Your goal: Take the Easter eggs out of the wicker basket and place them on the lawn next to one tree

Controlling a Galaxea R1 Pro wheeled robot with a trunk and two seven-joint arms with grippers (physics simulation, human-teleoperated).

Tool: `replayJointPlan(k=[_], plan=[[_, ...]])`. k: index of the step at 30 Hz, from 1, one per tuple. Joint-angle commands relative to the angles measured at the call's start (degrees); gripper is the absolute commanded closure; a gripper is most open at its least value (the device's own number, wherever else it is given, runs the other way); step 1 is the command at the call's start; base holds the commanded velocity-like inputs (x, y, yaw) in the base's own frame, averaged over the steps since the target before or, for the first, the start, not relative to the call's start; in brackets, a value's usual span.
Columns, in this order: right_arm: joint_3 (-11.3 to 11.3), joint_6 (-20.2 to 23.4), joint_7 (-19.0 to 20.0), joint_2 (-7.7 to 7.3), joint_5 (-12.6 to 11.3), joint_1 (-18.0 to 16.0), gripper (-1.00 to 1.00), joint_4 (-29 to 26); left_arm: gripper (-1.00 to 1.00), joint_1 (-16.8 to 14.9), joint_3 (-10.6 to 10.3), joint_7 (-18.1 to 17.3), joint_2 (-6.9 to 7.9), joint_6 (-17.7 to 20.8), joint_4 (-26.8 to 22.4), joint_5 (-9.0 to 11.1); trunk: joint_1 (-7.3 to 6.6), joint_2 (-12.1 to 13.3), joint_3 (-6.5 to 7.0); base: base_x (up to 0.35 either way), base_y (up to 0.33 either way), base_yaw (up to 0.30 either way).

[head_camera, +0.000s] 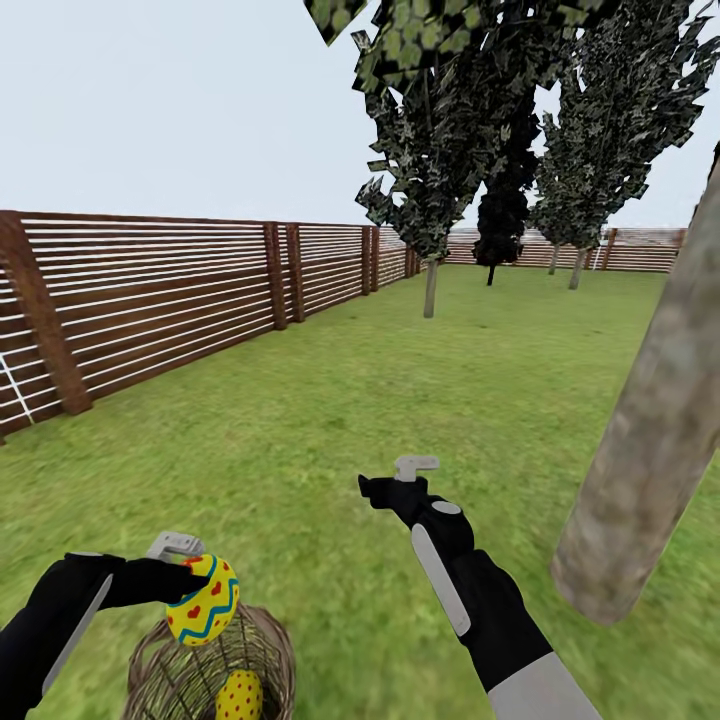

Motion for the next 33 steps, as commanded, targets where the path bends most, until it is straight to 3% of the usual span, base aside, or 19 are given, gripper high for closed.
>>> replayJointPlan(k=[1, 11, 33], plan=[[0.1, 0.2, -0.5, -0.02, -0.6, 0.0, -1.0, -0.1, 1.0, 0.0, 0.0, -0.2, 0.02, 0.3, -0.1, -0.1, -0.23, 0.4, 0.12, 0.0, 0.0, 0.0], [0.4, -0.1, -0.5, -0.09, -0.5, 0.0, -1.0, -0.2, 1.0, 1.8, 0.1, -0.2, 0.03, -0.5, -2.1, -0.1, -0.67, 1.2, 0.57, 0.0, 0.0, -0.025], [0.4, -0.1, -0.5, -0.09, -0.7, 0.0, -1.0, -0.2, 1.0, 2.7, 0.1, 0.1, 0.02, -1.1, -2.9, -0.2, -0.67, 1.2, 1.97, -0.006, 0.0, -0.216]])
